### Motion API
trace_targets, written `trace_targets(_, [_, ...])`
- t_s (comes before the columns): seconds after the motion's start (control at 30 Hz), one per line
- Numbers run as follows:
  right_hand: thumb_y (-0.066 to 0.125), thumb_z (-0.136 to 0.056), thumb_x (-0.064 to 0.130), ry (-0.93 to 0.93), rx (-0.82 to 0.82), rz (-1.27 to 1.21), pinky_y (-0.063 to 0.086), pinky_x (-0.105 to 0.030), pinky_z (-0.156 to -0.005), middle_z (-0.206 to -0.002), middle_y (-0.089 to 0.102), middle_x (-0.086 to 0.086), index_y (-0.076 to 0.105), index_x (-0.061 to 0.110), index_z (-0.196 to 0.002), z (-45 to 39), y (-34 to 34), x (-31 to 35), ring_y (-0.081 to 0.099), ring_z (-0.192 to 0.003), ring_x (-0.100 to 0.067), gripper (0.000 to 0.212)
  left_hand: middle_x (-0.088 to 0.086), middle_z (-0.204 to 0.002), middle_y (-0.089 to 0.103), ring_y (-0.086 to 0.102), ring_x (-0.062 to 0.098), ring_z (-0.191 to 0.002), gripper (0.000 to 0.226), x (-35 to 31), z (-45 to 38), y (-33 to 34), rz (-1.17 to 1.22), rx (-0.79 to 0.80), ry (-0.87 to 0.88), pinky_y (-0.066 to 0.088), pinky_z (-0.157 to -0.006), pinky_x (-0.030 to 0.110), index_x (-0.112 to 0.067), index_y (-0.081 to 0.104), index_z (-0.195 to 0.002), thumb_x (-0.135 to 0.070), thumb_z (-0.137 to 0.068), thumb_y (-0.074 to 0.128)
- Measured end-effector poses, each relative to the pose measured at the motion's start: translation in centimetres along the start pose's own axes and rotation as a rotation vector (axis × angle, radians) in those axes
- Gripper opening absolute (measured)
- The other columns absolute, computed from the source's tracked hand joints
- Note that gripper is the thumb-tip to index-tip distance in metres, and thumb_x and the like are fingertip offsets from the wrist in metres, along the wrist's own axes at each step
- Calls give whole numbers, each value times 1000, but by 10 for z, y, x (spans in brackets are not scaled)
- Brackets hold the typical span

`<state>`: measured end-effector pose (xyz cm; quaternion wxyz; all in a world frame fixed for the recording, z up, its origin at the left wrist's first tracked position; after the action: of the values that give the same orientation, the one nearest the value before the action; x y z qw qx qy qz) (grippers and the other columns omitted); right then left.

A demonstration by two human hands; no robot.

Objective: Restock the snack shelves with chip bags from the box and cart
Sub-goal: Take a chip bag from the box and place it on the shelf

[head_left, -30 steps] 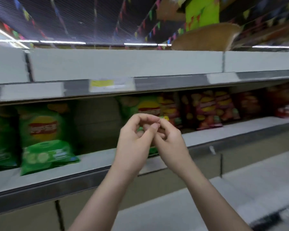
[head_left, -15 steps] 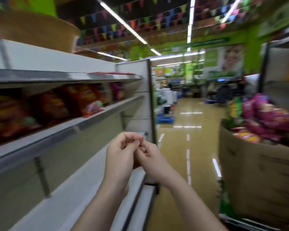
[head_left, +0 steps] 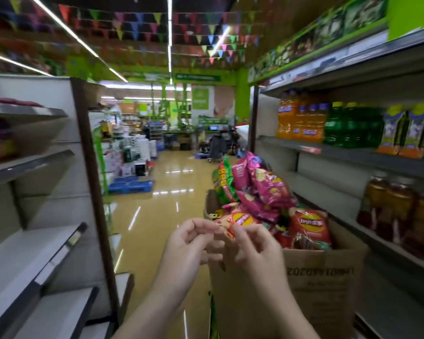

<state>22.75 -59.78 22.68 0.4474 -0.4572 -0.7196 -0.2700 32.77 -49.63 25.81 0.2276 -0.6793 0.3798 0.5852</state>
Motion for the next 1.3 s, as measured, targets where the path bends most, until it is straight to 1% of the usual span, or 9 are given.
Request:
trace_targets(0.1, [63,-87,34,11,-89,136,47,-16,-53,-71,66,-1,64,10,-85,-30,-36,-8,58,-54,-4,24,8,-86,74,69,21,-76,17,6,-39,9,23,66,-17,57,-68,35,-6,65,-89,1,-95,50])
trace_targets(0.3, [61,-92,30,92,-29,456,51,-18,-58,-76,69,-1,64,18,-89,-89,-80,-21,64,-60,-6,13,10,-88,73,68,23,-76,18,27,-115,19,47,117,-69,57,-67,35,-6,64,-92,1,-95,49])
trace_targets(0.47, [59,-94,34,130,66,627,58,-34,-74,-83,70,2,62,23,-93,-153,-78,-46,67,-74,-9,11,12,-91,72,68,26,-81,13,53,-172,26,-51,125,-124,58,-70,37,-5,63,-95,-2,-96,50])
trace_targets(0.6, [57,-96,34,61,255,721,53,-19,-74,-94,63,12,59,22,-105,-225,-31,-74,60,-84,-3,15,14,-92,71,66,22,-75,12,75,-223,38,-89,82,-166,56,-63,32,-5,62,-95,-1,-96,51])
trace_targets(0.67, [57,-97,29,30,326,740,47,-13,-71,-101,63,8,60,16,-114,-259,-2,-93,59,-89,-6,22,14,-93,71,65,22,-76,12,83,-245,43,-87,48,-179,55,-62,31,-6,62,-95,-2,-96,50])
trace_targets(0.83, [47,-99,28,7,428,990,42,-42,-99,-126,54,-14,58,21,-125,-337,50,-159,47,-119,-32,29,10,-93,71,67,22,-78,14,92,-280,38,-104,-50,-176,57,-65,30,-6,62,-99,-2,-96,49])
trace_targets(1.0, [44,-99,33,261,495,1165,40,-48,-107,-136,51,-13,56,23,-134,-389,66,-230,47,-123,-35,38,10,-90,71,67,26,-83,16,95,-289,5,-130,-112,-193,56,-72,35,-7,63,-97,-3,-97,48])
trace_targets(1.17, [44,-98,20,329,428,1054,45,-49,-101,-120,62,-13,61,6,-118,-391,77,-237,58,-112,-34,30,9,-87,72,68,23,-78,16,91,-302,-25,-185,-185,-180,56,-69,34,-9,63,-94,-3,-96,48])
trace_targets(1.3, [42,-97,12,265,361,952,46,-40,-91,-107,62,-20,61,-2,-105,-384,82,-197,59,-109,-37,25,10,-93,71,67,22,-82,11,90,-307,-24,-205,-172,-186,56,-72,35,-10,62,-97,-4,-95,53])
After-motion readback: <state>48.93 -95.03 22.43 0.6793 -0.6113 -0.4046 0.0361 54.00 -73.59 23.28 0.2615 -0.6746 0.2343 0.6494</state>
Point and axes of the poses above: each hand's wrist, its own z-axis away from the middle knuckle, its own y-axis out of the palm, x = y × z, the point moved 3 cm from there along -z, towards the middle knuckle
